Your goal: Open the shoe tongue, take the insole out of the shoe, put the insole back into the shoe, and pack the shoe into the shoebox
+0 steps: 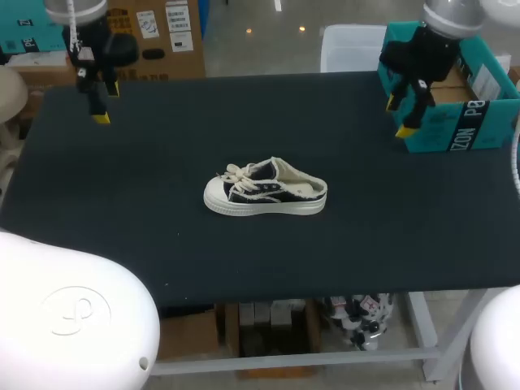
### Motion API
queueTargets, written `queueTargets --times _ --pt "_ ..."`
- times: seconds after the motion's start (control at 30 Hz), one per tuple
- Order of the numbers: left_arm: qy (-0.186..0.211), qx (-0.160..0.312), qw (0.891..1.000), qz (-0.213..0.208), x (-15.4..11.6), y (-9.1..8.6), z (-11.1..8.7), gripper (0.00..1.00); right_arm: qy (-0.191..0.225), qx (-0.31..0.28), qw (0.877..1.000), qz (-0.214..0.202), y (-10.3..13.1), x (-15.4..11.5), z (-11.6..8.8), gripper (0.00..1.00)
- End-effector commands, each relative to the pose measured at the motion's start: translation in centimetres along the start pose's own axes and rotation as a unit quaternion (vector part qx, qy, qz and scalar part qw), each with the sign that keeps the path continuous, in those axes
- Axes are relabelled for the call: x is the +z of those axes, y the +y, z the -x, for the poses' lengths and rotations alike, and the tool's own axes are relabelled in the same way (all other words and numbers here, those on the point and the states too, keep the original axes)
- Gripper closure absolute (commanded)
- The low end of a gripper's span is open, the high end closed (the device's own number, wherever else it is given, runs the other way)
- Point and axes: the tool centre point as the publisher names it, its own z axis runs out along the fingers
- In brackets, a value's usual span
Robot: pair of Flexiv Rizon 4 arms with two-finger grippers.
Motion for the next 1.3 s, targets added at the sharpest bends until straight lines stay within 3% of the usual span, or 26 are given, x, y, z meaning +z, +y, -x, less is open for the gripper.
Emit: queueTargets --times 0.03,0.27,0.47,0.53,0.7,0.93,1.0,1.03,1.1,1.3 --pt "-0.001 -0.045 0.999 -0.017 -0.4 -0.6 -0.3 0.0 -0.014 0.001 1.0 0.023 0.7 1.9 -1.1 0.0" --pt "0.017 -0.157 0.987 -0.034 -1.0 -3.3 -0.8 0.0 -0.007 0.009 0.996 0.088 2.8 4.8 -2.1 0.0" --pt "-0.002 -0.219 0.976 -0.011 -0.2 -5.9 -1.4 0.0 -0.01 0.019 0.99 0.136 4.2 7.4 -2.4 0.0" --pt "-0.011 -0.253 0.967 -0.012 0.2 -6.2 -1.2 0.0 -0.02 0.022 0.989 0.146 4.6 8.1 -2.5 0.0" --pt "0.014 -0.307 0.95 -0.051 1.4 -6.4 -1.0 0.0 -0.026 0.026 0.986 0.163 5.6 9.9 -2.5 0.0" --pt "-0.008 -0.401 0.909 -0.111 1.6 -6.3 -1.8 0.0 -0.056 0.053 0.976 0.203 6.1 11.2 -2.4 0.0" --pt "-0.006 -0.414 0.902 -0.124 1.7 -6.4 -1.9 0.0 -0.061 0.065 0.975 0.204 6.2 11.7 -2.5 0.0" --pt "-0.009 -0.412 0.903 -0.122 1.8 -6.6 -1.9 0.0 -0.058 0.075 0.975 0.203 6.3 12.0 -2.4 0.0" --pt "-0.014 -0.375 0.921 -0.101 1.8 -7.4 -2.0 0.0 -0.053 0.082 0.974 0.205 6.4 12.7 -2.4 0.0" --pt "-0.014 -0.375 0.921 -0.101 1.8 -7.4 -2.0 0.0 -0.053 0.082 0.974 0.205 6.4 12.7 -2.4 0.0"
